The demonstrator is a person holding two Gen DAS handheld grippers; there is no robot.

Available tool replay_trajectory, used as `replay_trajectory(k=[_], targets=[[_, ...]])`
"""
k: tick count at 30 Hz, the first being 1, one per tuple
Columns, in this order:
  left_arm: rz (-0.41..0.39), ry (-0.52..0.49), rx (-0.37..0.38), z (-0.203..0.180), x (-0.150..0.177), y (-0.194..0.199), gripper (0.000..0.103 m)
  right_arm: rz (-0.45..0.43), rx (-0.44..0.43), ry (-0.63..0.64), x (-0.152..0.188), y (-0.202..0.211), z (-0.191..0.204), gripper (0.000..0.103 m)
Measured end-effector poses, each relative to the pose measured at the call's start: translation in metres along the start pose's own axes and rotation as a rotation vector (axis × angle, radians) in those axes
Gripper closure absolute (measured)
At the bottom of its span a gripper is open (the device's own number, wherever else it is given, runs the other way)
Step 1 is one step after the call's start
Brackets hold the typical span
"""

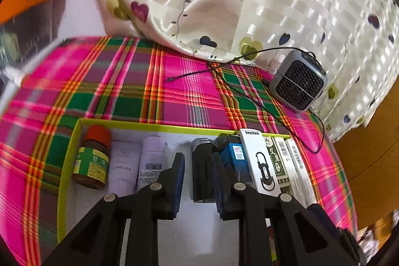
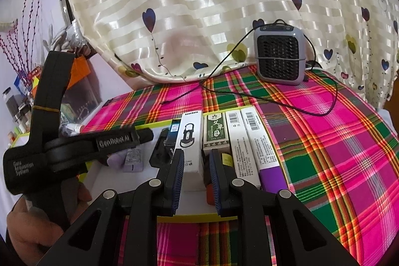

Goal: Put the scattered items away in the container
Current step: 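Lower the black tube into the tray beside the blue box with the left tool, then open the left tool and withdraw it from the black tube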

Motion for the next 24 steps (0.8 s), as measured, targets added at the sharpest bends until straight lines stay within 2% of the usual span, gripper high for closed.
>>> replay_trajectory(k=[8,11,14,24], targets=[[-0.034,-0.132,-0.067,-0.031,0.009,0.029,0.081,-0.014,-0.003,-0.016,-0.004,0.005,-0.004,0.081],[-0.021,-0.163,-0.057,-0.035,0.023,0.03,0.081,-0.02,-0.003,-0.013,-0.004,0.006,-0.003,0.081],[0.011,-0.171,-0.046,-0.032,0.029,0.024,0.081,-0.012,-0.001,-0.012,-0.003,0.004,-0.002,0.081],[0.044,-0.146,-0.039,-0.024,0.031,0.009,0.081,-0.005,-0.004,-0.017,-0.002,0.004,-0.003,0.081]])
Point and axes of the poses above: each gripper's, at about its wrist camera, not at the fingertips, and y roughly against the way its jaws point, z to its left, x to its underside, the point moved 1 cm from there along -y, roughly the way its jaws point, and after that the axes turned 13 degrees about -y, right-handed, at the moved point
